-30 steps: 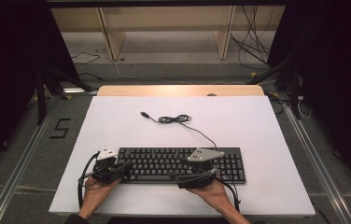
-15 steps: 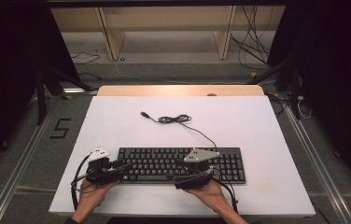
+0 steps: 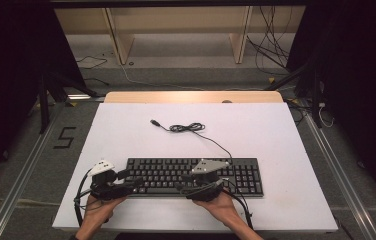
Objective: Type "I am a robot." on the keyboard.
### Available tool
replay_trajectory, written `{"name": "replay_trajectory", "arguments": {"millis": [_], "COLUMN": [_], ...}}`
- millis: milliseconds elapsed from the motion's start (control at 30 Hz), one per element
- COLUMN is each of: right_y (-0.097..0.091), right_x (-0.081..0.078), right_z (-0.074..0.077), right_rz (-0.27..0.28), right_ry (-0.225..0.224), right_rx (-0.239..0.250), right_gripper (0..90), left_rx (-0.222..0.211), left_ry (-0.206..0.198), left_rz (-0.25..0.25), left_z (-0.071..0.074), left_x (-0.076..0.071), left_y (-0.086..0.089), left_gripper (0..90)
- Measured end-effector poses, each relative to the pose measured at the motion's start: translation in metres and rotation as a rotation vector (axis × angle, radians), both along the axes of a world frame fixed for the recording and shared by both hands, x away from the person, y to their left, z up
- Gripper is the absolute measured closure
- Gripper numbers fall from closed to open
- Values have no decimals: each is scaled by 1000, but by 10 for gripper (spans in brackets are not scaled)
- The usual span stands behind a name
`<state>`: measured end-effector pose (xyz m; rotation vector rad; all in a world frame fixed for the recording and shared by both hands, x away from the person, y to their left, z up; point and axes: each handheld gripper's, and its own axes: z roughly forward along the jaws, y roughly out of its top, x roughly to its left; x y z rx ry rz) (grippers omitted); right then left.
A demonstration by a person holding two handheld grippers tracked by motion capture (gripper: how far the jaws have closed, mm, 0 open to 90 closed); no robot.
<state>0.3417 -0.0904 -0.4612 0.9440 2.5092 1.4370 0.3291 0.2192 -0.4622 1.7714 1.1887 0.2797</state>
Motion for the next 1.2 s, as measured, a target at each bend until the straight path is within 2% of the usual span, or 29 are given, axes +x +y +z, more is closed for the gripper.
{"name": "replay_trajectory", "arguments": {"millis": [67, 100, 233, 467, 1200], "right_y": [1, 3, 7, 14, 23], "right_x": [0, 1, 2, 2, 3], "right_z": [0, -1, -2, -6, -17], "right_rz": [-1, 4, 18, 27, 39], "right_ry": [0, 2, 8, 7, 4], "right_rx": [-3, -7, -19, -55, -134], "right_gripper": [666, 711, 796, 894, 900], "left_rx": [-9, -12, -13, -25, -37], "left_ry": [1, 0, -7, -14, -41], "left_rz": [6, 10, 10, 10, -7], "left_z": [0, 1, 2, 3, 5], "left_x": [-1, -1, -2, -6, -13], "left_y": [0, 0, 2, 2, 0], "left_gripper": [314, 308, 303, 294, 289]}}
